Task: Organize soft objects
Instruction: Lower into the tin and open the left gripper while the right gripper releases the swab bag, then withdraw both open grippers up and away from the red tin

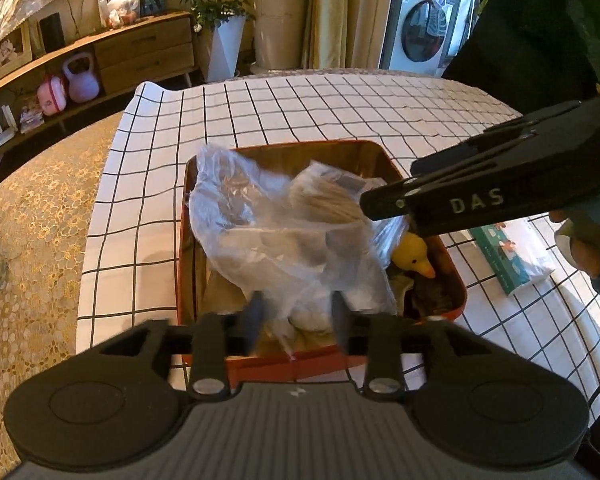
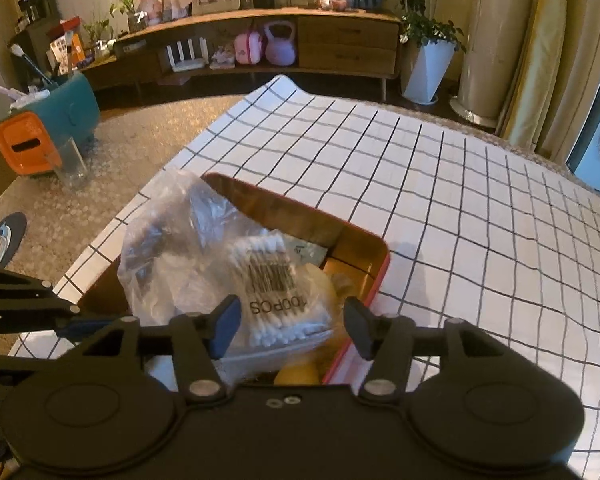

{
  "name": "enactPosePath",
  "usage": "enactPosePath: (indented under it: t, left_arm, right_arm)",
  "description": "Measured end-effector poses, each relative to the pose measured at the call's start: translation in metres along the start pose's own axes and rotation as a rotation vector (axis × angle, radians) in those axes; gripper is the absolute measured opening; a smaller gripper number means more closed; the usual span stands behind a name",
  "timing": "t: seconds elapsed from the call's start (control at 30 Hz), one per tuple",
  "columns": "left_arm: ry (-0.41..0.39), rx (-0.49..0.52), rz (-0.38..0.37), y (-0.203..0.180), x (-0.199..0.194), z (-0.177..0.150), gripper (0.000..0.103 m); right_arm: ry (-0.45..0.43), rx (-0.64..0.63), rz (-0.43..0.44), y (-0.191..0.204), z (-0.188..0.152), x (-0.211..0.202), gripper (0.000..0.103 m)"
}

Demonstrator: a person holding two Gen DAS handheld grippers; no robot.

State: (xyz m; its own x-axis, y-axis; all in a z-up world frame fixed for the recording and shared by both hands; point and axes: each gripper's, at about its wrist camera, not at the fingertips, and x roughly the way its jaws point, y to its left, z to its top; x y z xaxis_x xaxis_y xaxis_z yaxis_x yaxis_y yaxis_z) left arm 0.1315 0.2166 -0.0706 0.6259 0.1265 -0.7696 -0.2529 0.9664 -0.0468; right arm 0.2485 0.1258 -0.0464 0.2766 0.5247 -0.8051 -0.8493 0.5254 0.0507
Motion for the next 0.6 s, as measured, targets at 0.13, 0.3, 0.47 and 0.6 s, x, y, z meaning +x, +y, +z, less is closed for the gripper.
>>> enactPosePath:
  t: [0.13, 0.3, 0.47, 0.6]
  left_arm:
    - [-0.035, -0.001, 0.015, -0.003, -0.011, 0.0, 0.069]
    - [-0.051, -0.016, 0.022, -0.005, -0.024, 0.002, 0.069]
    - [-0.079, -0.011, 0.024, -0.014, -0.041, 0.002, 0.077]
    - [-0.095, -0.004, 0.023, -0.023, -0.052, 0.001, 0.077]
  right_arm:
    - [-0.022, 0.019, 0.011, -0.005, -0.003, -0.014, 0.06]
    - [-0.059, 0.03, 0.026, -0.01, -0.008, -0.037, 0.065]
    - [-0.111, 0.049, 0.058, -0.016, -0.018, -0.069, 0.074]
    - [-0.149, 0.063, 0.085, -0.02, -0.029, -0.092, 0.08]
